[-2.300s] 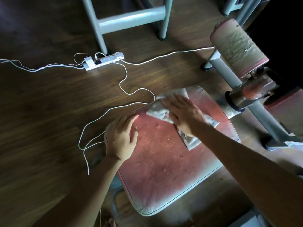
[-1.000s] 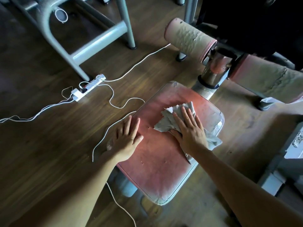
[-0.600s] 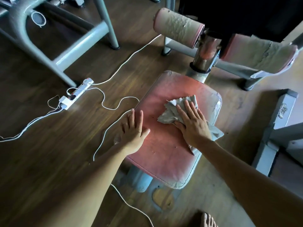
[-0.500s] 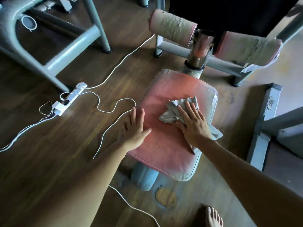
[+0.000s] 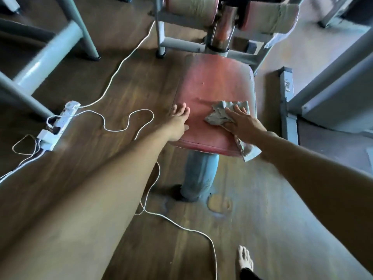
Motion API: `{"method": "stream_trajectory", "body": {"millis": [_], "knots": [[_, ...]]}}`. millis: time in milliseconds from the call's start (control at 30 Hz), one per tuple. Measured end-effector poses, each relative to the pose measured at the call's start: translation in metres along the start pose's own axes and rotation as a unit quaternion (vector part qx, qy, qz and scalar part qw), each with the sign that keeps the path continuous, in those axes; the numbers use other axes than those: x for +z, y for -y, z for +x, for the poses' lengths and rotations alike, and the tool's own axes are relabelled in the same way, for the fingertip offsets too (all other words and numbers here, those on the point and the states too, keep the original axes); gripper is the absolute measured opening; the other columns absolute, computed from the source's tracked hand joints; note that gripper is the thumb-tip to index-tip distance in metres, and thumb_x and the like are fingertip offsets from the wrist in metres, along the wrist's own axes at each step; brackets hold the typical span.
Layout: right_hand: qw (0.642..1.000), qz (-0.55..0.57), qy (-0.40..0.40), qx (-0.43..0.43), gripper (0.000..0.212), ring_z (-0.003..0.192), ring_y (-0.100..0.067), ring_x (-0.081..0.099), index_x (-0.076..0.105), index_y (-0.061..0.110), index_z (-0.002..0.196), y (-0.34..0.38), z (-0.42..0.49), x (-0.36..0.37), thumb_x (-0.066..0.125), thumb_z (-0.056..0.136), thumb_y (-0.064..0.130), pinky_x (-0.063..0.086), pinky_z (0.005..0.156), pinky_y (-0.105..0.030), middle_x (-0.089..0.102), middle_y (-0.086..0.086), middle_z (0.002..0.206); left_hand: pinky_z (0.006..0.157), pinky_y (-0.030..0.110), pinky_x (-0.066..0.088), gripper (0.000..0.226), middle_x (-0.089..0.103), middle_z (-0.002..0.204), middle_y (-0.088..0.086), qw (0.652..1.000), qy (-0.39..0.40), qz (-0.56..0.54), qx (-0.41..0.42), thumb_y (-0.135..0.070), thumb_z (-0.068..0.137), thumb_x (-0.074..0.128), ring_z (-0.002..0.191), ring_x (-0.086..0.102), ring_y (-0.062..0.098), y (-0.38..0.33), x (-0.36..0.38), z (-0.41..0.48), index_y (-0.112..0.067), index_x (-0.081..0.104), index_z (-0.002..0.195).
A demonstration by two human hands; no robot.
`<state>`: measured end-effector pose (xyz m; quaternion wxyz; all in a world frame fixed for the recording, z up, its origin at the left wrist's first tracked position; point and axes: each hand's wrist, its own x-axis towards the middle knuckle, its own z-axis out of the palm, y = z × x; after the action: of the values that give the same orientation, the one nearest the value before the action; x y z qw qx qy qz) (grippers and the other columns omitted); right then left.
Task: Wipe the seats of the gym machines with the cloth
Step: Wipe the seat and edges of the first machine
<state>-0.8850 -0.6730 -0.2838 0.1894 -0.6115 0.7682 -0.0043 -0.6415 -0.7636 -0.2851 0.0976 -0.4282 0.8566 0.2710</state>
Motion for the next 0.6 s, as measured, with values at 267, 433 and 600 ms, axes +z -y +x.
{"method": "stream_trajectory", "body": {"millis": [267,433,600], "knots": [[0.999,0.007,0.001,0.034,0.066,0.154,-0.028,0.004,0.020,0.027,0.158,0.007,0.003,-0.002,0.050,0.101,0.043,0.016,0.122,-0.040,0.009,-0.008,0.167,0.124,0.041,0.002,0.071,-0.011,0.167,-0.004,0.998,0.055,-0.024,0.019,-0.026,0.105,0.046,0.154,-0.014,0.024,0.008,-0.016,0.006,-0.020,0.002,0.160],[0.998,0.024,-0.035,0.050,0.064,0.155,-0.026,0.004,0.017,0.031,0.159,0.008,0.003,0.010,0.042,0.103,0.049,0.011,0.123,-0.041,0.007,-0.005,0.168,0.125,0.045,-0.005,0.061,0.020,0.165,-0.004,0.995,-0.020,0.079,0.055,-0.039,0.101,0.049,0.152,0.022,0.020,0.018,-0.026,0.013,-0.027,0.027,0.157],[0.994,0.045,-0.092,0.049,0.060,0.154,-0.025,0.012,0.030,0.031,0.156,0.008,0.000,0.018,0.048,0.101,0.049,0.013,0.122,-0.040,0.017,-0.002,0.166,0.123,0.036,0.010,0.027,0.070,0.104,0.001,0.990,-0.112,0.004,0.086,-0.031,0.098,0.055,0.118,0.054,0.023,0.024,-0.056,0.040,-0.026,0.068,0.121]]}}
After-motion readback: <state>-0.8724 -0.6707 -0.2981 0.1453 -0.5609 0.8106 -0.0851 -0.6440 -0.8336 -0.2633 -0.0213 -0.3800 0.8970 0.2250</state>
